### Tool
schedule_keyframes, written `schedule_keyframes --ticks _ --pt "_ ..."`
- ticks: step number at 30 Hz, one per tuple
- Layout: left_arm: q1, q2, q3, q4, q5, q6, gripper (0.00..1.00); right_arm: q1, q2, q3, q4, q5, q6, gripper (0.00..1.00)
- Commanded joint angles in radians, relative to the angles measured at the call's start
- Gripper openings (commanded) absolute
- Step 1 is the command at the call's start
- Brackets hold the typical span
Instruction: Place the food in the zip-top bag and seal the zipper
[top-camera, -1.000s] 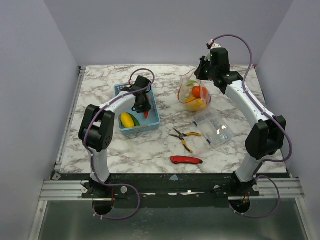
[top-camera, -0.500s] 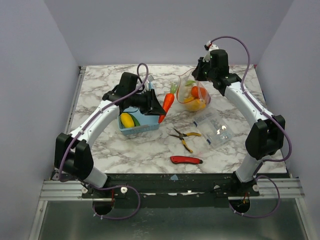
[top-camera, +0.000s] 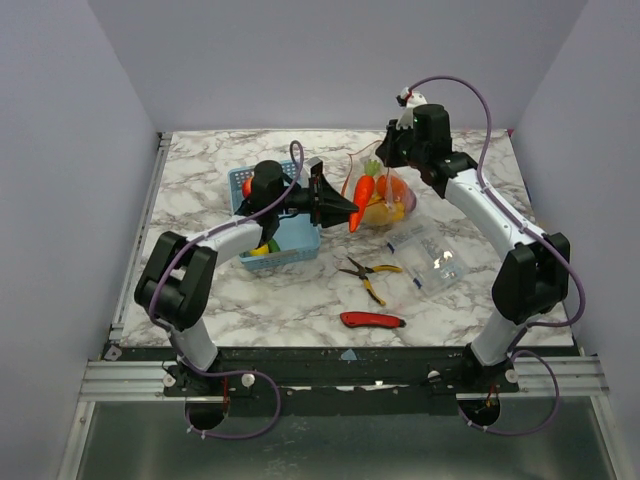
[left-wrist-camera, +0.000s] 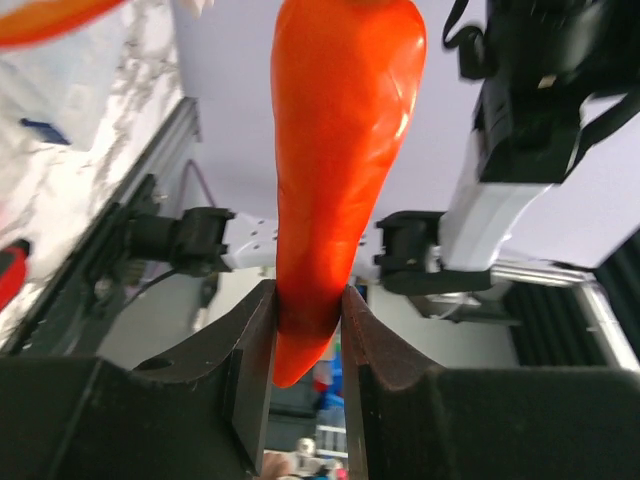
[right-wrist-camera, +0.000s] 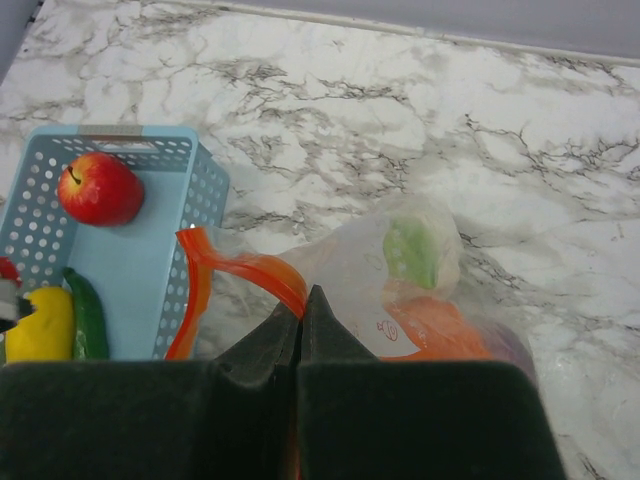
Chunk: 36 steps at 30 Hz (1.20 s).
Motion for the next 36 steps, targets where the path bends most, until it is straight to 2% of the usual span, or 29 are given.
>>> schedule_keyframes --ticks 1,5,10,12,17,19,25,27,32,36 --pt "-0.013 0.109 0.034 0.455 -0.016 -0.408 0.00 0.017 -0.052 -0.015 0.058 -0.029 -0.040 0.01" --pt "-0.011 0.141 -0.005 0.427 -0.112 -0.446 0.00 0.028 -0.060 -0.021 0.060 -0.023 -0.047 0.01" --pt "-0.011 0.134 0.010 0.179 -0.219 -0.337 0.00 0.036 -0.065 -0.023 0.062 -0.030 -0.049 0.01" --pt "-0.011 0.139 0.039 0.086 -0.262 -0.294 0.04 0.041 -0.066 -0.024 0.063 -0.033 -0.051 0.01" --pt "-0.010 0.164 0.093 -0.043 -0.364 -0.271 0.07 0.044 -0.075 -0.028 0.068 -0.036 -0.053 0.01" --pt "-0.010 0.177 0.130 -0.103 -0.410 -0.256 0.12 0.046 -0.079 -0.035 0.075 -0.043 -0.053 0.01" --pt "-0.009 0.156 0.231 -0.331 -0.566 -0.090 0.48 0.049 -0.077 -0.033 0.073 -0.043 -0.044 0.01" --pt "-0.010 0.148 0.264 -0.400 -0.563 -0.024 0.60 0.050 -0.080 -0.035 0.072 -0.040 -0.042 0.01" --pt "-0.005 0.067 0.207 -0.424 -0.522 0.101 0.67 0.052 -0.079 -0.036 0.074 -0.032 -0.033 0.01" --pt "-0.014 -0.042 0.145 -0.489 -0.512 0.280 0.67 0.052 -0.075 -0.033 0.075 -0.037 -0.024 0.01"
